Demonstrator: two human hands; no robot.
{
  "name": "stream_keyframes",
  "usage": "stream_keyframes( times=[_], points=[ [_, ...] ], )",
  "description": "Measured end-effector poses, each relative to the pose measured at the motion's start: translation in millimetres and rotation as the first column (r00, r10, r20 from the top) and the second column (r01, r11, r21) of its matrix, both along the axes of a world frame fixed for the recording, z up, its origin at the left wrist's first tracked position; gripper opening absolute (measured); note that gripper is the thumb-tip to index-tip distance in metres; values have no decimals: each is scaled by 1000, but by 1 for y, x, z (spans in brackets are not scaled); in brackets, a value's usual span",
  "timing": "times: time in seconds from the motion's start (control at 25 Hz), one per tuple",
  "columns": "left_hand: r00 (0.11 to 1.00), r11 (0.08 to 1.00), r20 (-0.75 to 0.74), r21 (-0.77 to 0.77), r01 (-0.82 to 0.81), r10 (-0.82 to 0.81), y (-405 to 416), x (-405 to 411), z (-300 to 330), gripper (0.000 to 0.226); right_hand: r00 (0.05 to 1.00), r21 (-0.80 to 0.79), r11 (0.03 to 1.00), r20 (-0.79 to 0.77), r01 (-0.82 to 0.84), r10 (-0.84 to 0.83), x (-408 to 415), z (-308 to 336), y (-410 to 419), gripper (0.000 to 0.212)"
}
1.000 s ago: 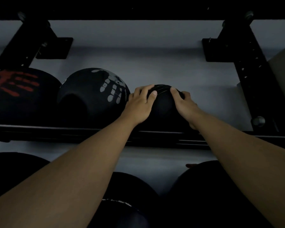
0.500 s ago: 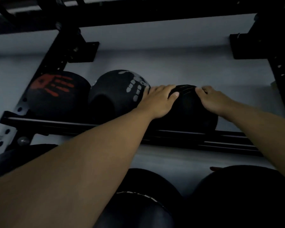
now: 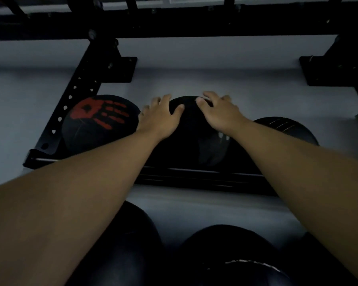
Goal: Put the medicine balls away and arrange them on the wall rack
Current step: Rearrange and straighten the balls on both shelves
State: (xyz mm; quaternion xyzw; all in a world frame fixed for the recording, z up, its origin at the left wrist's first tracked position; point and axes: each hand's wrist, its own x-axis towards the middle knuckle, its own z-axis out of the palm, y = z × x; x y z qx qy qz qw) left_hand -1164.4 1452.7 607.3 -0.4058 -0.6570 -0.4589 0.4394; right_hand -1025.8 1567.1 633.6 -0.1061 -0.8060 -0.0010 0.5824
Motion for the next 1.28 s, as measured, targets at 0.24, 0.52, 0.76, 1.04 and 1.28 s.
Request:
stream_keyframes(
  times=[0.24,0.52,0.76,1.04,1.28],
  points=[
    [973,970,-2,79,230,-230,28,-11,-13,70,998,-44,997,-20,55,-56,-27,-9,11,65],
    [967,967,16,37,252,-252,21,-12,-13,69,997,-73,996,-45,52,-56,-34,-15,11,63],
    [986,999,-167,-22,25,-28,-44,-38,3,51,982,-4,986,-94,166,-166,-33,-5,-23,54],
    [985,988,-141,138,-75,95,-146,-133,9,49,998,85,995,-39,51,-48,-125,9,-134,60],
    [998,1000,-58,21,-16,17,-178,-212,8,57,996,101,993,54,67,-73,-220,2,-183,63]
  ],
)
